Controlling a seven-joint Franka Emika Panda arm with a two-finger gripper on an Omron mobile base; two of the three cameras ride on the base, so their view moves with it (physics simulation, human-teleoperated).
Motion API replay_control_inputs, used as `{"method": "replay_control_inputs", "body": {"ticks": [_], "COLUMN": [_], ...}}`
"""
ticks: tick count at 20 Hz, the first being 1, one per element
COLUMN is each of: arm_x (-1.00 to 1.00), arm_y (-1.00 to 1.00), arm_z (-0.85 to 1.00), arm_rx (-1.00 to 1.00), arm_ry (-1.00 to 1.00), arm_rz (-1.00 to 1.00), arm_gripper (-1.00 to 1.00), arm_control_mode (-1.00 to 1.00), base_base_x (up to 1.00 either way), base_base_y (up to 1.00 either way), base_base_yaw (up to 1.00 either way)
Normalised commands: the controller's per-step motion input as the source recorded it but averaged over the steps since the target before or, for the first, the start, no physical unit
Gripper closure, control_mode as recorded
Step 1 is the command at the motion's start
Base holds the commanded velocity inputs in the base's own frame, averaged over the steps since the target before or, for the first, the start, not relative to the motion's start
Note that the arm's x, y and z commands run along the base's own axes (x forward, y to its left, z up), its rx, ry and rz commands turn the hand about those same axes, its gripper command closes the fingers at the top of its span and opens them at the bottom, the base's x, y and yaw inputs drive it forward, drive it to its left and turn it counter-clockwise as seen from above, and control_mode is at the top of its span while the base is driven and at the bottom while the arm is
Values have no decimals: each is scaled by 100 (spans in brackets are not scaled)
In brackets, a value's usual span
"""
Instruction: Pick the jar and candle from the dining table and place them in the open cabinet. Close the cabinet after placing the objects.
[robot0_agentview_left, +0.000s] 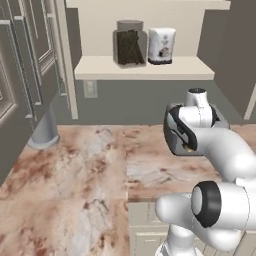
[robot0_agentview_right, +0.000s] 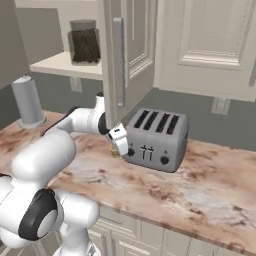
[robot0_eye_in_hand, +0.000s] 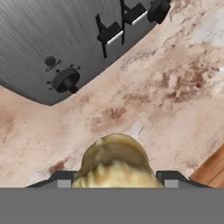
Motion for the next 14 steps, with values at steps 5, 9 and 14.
{"method": "replay_control_inputs", "body": {"ticks": [5,9,14], "arm_x": [0,0,0], "arm_y": [0,0,0], "arm_z": [0,0,0], "arm_rx": [0,0,0], "arm_ry": [0,0,0], "arm_rz": [0,0,0], "arm_gripper": [100,100,100], "arm_control_mode": [100,100,100], "base_base_x": [75,87,100], "base_base_y": [22,90,86], "base_base_yaw": [-38,-31,-21]}}
